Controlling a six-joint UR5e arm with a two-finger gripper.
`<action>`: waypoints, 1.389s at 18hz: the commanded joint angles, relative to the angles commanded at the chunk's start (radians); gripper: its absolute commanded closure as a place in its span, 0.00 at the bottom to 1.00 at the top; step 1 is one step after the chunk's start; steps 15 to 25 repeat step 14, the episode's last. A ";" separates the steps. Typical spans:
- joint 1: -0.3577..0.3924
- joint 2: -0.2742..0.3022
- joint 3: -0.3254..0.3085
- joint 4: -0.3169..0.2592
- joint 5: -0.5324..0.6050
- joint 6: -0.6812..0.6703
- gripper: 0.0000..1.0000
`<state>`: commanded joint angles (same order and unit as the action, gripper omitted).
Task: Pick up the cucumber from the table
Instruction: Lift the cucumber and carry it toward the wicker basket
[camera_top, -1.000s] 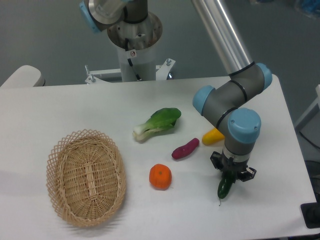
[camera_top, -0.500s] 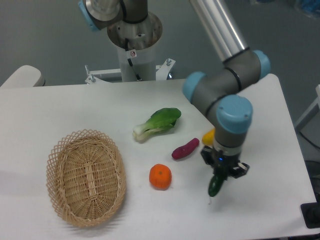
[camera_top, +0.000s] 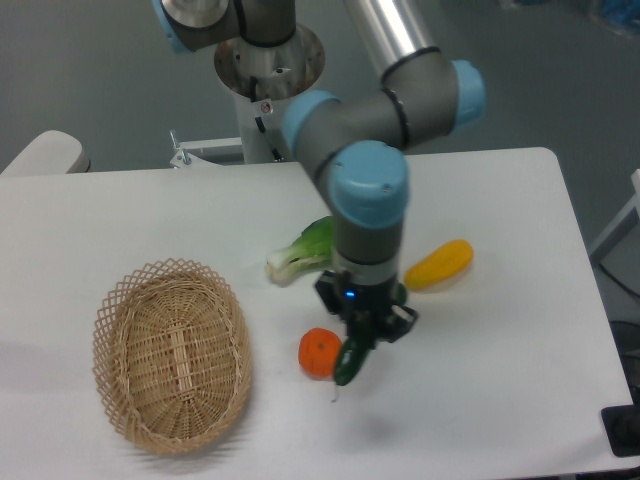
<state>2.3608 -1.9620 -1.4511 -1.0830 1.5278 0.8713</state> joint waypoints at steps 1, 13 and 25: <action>-0.002 0.003 0.000 -0.002 -0.002 -0.002 0.86; 0.002 0.015 -0.003 -0.002 -0.006 -0.005 0.86; 0.003 0.015 -0.002 -0.002 -0.008 -0.005 0.86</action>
